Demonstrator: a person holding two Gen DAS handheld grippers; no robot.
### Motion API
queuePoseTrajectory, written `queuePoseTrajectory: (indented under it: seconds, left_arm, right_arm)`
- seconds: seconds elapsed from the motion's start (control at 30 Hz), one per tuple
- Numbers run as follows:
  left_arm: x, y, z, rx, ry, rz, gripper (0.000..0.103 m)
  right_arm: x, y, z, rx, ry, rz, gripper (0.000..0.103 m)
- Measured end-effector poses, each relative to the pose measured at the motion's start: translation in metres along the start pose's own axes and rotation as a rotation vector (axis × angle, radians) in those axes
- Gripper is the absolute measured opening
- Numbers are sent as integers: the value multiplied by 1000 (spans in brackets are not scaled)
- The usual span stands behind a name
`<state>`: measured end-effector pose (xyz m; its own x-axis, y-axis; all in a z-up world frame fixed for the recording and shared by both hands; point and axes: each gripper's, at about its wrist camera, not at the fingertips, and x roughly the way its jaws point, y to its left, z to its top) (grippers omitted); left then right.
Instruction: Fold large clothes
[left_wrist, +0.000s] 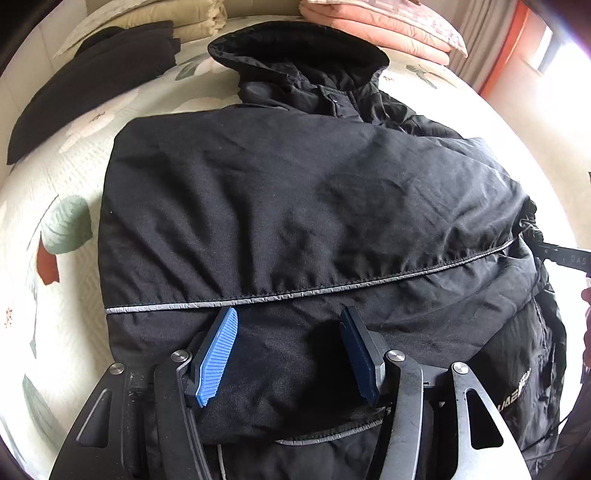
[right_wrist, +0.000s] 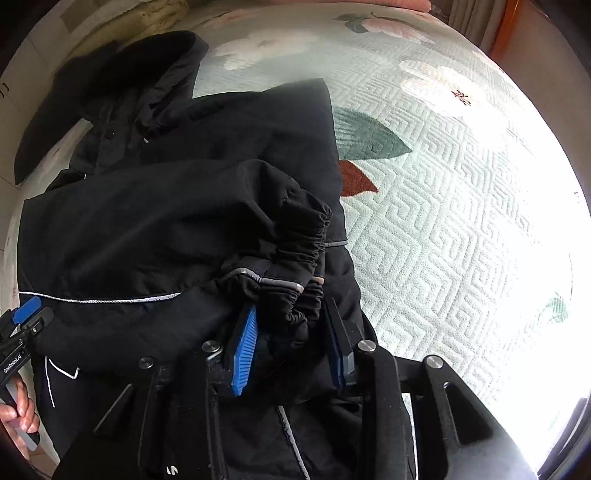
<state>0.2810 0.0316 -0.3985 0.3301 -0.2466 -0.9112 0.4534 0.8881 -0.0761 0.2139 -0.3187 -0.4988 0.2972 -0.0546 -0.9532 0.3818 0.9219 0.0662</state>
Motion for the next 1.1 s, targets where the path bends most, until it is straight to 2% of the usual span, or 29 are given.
queuePoseTrajectory:
  seconds: [0.03,0.1,0.2,0.3,0.37,0.43,0.5,0.57,0.67,0.8,0.9,0.97,1.03,1.1]
  left_arm:
    - [-3,1,1,2,2,-6,60]
    - [-17,5,5,-14,-4,-46,60]
    - [-52,16,20,-59,-84,-116,60]
    - [-62,23,39,-86,-118,-142,60]
    - [-54,24,54,-87,-113,-106,60]
    - [-32,28,66,-103,-67,-70,60]
    - [-9,36,71,-136,-36,-95,60]
    - [18,47,71,-166,7,-96,60]
    - [35,53,67,-179,19,-84,59]
    - [39,46,65,-137,18,-49,59]
    - [23,33,63,-79,8,-13,60]
    - [-1,29,53,-58,-7,-47,60]
    - [-25,24,36,-60,-20,-88,60]
    - [-39,22,20,-69,-21,-95,60]
  right_arm:
    - [-6,-1,1,-3,-1,-10,55]
    - [-27,-1,3,-18,-19,1,56]
    - [-69,11,8,-84,-106,-5,60]
    - [-92,49,23,-166,-164,81,61]
    - [-87,86,34,-239,-168,149,61]
    - [-69,121,43,-307,-160,175,61]
    - [-38,150,55,-347,-126,196,60]
    - [2,169,60,-351,-48,187,60]
    - [49,177,59,-366,51,143,56]
    - [51,184,61,-389,48,124,57]
    - [28,175,62,-391,30,118,56]
    - [-4,156,55,-389,-31,127,56]
    - [-22,135,45,-390,-52,116,56]
    - [-28,115,36,-400,-52,84,56]
